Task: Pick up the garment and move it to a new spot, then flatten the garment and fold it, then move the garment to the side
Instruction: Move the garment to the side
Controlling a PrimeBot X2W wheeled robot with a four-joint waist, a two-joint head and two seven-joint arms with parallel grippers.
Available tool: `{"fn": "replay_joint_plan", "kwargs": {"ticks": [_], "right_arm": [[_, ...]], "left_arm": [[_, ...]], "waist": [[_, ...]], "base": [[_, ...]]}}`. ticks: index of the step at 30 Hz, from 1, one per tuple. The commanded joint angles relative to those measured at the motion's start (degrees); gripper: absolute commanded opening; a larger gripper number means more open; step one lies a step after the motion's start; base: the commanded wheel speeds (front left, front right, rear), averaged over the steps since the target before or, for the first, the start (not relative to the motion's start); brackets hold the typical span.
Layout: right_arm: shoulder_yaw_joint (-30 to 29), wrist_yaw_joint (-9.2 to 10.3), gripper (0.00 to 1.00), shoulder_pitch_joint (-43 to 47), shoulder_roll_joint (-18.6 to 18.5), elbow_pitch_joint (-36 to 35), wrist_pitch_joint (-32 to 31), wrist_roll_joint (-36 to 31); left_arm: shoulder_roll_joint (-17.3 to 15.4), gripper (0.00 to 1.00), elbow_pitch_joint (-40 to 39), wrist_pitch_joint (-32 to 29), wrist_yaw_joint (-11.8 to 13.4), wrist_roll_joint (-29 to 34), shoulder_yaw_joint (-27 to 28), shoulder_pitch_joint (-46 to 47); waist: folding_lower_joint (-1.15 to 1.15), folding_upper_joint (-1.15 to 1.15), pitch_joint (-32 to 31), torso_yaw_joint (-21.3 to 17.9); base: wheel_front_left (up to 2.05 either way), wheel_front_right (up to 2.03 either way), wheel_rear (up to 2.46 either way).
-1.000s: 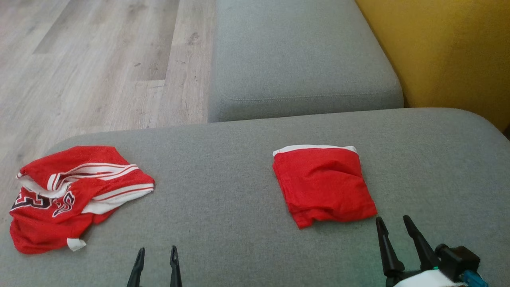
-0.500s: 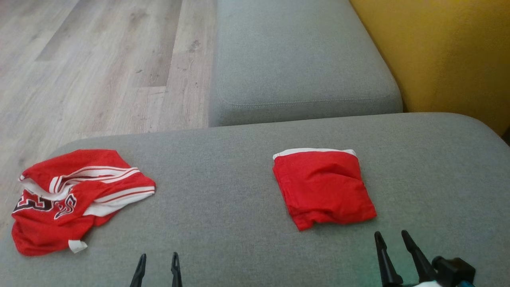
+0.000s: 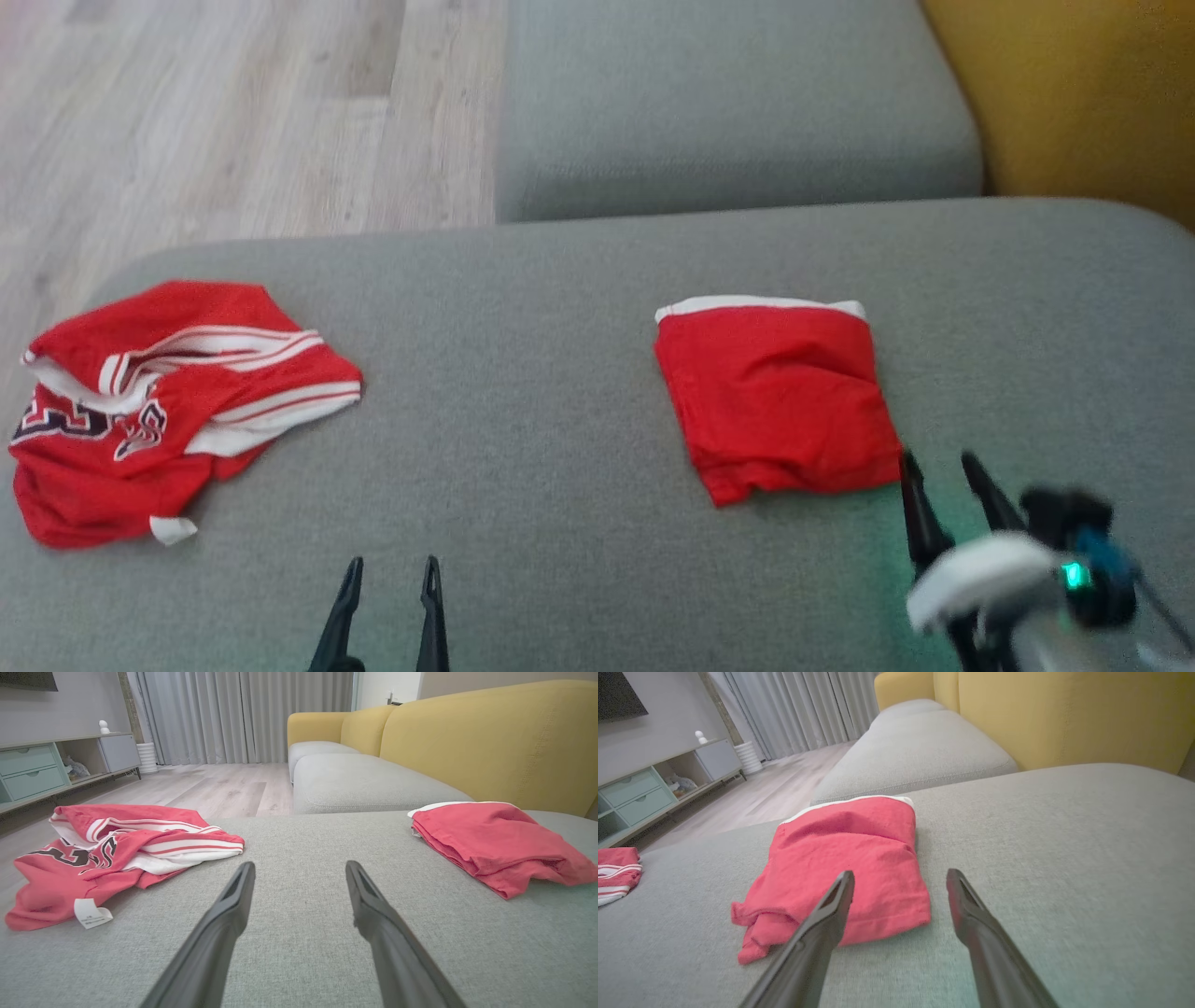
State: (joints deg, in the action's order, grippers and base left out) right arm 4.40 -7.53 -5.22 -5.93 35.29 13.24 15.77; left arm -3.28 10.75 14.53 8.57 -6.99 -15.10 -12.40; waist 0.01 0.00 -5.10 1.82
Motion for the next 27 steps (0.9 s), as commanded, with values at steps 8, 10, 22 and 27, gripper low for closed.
{"fn": "replay_joint_plan", "kwargs": {"ticks": [8,10,22,27], "right_arm": [[1.0,0.04,1.00,-18.4,-4.6,11.0,-8.3,2.1],[1.7,0.04,1.00,-21.2,-5.6,14.5,-10.2,2.3],[10.0,0.04,0.00,-27.2,-5.4,24.3,-16.0,11.4],[13.1,0.04,0.00,-31.3,-10.5,24.0,-14.0,11.1]], "left_arm": [[0.4,1.00,-2.0,0.5,-0.6,1.1,-1.1,6.6],[0.4,1.00,-2.0,0.5,-0.6,1.2,-1.7,7.7],[0.4,1.00,-1.5,0.5,1.1,-0.5,-4.0,11.3],[0.4,1.00,-2.5,0.5,1.5,-0.9,-4.2,12.3]], "waist": [[-0.01,0.00,6.2,2.9],[-0.01,0.00,7.7,3.7],[-0.01,0.00,11.6,5.2],[-0.01,0.00,14.5,1.9]], "base": [[0.00,0.00,0.00],[0.00,0.00,0.00],[0.00,0.00,0.00],[0.00,0.00,0.00]]}}
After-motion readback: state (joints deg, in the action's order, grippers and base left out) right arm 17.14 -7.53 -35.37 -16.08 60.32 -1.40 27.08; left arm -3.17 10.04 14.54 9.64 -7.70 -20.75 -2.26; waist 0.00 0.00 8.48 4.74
